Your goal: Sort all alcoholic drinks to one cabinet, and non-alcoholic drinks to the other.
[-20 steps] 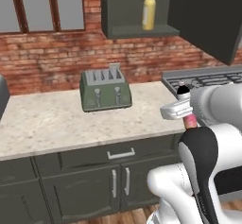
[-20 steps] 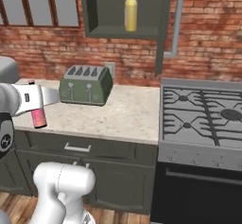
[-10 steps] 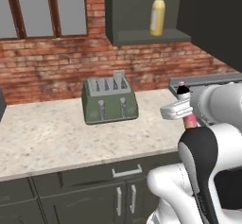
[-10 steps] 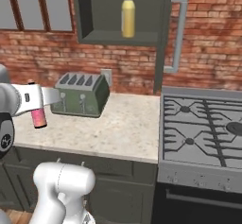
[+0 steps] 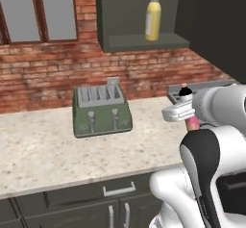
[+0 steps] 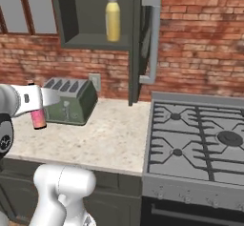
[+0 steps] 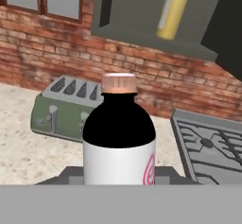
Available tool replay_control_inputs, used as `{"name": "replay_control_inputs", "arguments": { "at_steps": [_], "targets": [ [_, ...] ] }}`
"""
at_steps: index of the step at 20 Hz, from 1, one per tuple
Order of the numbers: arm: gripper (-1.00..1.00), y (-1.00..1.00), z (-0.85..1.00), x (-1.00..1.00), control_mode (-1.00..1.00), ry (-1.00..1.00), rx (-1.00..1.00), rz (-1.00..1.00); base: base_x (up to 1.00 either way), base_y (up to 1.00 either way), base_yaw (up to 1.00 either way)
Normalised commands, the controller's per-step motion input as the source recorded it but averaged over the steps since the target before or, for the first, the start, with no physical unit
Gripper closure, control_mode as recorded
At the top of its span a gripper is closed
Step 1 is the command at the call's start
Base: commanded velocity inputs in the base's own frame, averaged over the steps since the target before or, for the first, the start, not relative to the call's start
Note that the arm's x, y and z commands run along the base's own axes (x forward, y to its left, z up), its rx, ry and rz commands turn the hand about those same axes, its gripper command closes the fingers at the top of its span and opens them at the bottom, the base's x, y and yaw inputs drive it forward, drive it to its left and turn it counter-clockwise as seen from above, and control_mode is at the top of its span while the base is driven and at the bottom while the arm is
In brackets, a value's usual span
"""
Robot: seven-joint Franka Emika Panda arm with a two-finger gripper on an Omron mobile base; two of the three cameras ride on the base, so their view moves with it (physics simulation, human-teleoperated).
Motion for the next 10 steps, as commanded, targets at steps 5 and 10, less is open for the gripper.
{"name": "replay_control_inputs", "arguments": {
  "at_steps": [5,10],
  "targets": [
    [1.0,0.0,0.0,0.0,1.0,0.0,0.0,0.0,0.5,-0.43,0.0],
    [1.0,0.0,0.0,0.0,1.0,0.0,0.0,0.0,0.77,0.03,0.0]
  ]
}}
